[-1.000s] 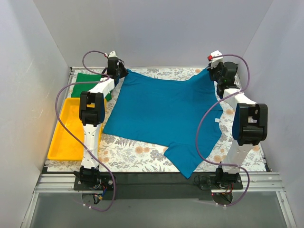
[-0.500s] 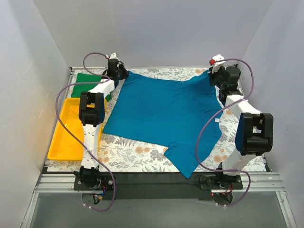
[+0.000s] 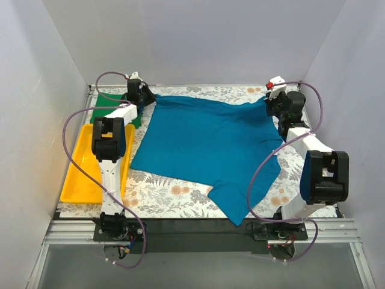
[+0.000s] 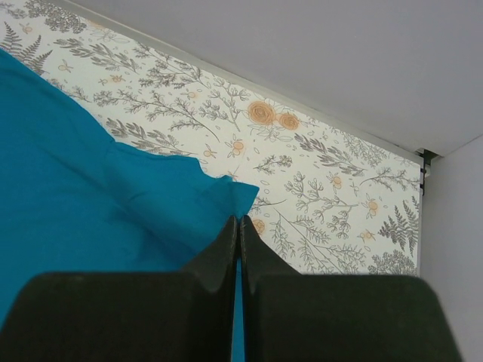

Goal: Fold and stack the t-shirts

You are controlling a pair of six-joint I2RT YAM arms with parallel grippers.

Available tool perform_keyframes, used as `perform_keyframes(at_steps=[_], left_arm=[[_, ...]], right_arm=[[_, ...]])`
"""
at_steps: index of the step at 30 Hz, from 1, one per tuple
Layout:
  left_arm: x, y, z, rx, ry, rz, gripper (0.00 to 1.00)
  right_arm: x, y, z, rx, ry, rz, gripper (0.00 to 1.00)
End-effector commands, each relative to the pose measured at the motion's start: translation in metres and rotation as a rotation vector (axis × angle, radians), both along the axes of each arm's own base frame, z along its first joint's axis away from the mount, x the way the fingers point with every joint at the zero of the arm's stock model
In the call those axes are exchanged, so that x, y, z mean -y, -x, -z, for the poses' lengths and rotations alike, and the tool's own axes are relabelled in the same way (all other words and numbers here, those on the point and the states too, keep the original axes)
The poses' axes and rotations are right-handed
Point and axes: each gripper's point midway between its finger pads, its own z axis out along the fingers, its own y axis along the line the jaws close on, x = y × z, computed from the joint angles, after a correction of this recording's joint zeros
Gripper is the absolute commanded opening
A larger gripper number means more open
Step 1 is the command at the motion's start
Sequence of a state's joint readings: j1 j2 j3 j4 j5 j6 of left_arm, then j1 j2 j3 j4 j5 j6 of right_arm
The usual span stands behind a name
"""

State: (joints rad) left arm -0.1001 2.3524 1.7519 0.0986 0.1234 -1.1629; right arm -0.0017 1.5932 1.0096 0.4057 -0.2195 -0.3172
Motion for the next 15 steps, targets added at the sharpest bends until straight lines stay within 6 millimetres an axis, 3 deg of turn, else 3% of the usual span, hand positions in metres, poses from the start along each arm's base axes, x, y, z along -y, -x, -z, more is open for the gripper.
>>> perform_keyframes(at_steps=[1, 15], left_arm=[[-0.002, -0.002, -0.076, 0.145, 0.026, 0.028, 0.0], [-0.008, 0.012, -0.074, 0.137, 0.011, 0.058, 0.0]], right_arm=[[0.008, 0.005, -0.02, 0.058, 0.004, 0.026, 0.01], [0.022, 0.024, -0.009, 0.036, 0.006, 0.069, 0.01]])
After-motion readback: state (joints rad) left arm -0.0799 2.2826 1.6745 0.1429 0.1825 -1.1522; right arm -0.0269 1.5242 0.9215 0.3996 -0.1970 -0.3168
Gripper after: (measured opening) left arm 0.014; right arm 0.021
